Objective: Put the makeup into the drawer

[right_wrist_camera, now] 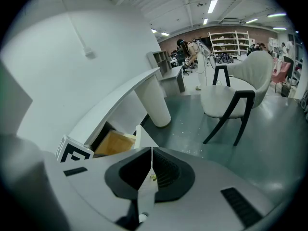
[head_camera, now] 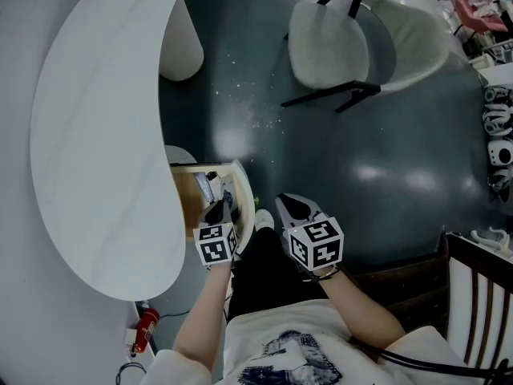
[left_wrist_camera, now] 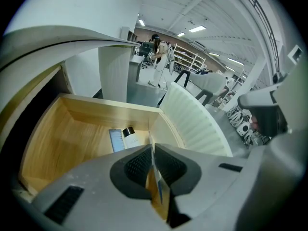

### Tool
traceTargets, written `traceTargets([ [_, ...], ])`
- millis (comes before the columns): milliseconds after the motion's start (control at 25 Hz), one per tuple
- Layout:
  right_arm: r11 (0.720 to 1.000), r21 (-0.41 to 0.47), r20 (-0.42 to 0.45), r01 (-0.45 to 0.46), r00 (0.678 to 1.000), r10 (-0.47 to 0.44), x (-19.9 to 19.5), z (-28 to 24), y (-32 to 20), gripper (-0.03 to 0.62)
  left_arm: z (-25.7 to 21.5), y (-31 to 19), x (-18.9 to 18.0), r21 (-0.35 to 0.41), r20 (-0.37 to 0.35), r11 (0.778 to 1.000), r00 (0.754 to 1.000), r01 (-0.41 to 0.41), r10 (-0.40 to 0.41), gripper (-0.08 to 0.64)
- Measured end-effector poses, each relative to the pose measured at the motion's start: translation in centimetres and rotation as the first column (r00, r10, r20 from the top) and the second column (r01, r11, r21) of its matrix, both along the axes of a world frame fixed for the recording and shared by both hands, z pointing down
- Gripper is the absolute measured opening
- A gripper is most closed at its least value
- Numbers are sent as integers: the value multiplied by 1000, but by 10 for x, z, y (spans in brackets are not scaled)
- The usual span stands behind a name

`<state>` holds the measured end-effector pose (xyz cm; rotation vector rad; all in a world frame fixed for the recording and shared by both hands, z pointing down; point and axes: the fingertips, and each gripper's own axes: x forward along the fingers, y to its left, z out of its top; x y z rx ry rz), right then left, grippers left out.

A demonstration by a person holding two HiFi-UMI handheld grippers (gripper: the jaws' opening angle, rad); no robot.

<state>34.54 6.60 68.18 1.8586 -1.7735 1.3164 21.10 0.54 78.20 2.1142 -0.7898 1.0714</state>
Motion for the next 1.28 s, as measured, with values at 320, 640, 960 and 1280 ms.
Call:
traceTargets([
  [320,1000,10,-3,6,1000,-5,7,-4,-2,23,-9,-7,1,52,24,999,1000,7,-9,64],
  [640,999,33,-11,8,1000,-8,-2,-17,-1,23,-27,-5,0,76,1,997,1000,-1,1,67],
  [960,997,76,-23,-13,1000,14,-21,-44,4,23,-70,4,-2,113,-62,993,998,-24,31,67],
  [1280,988,150,-29,-33,999,37,-57,-86,15,23,-154,18,-16,198,-169,979,983,-42,77,66],
])
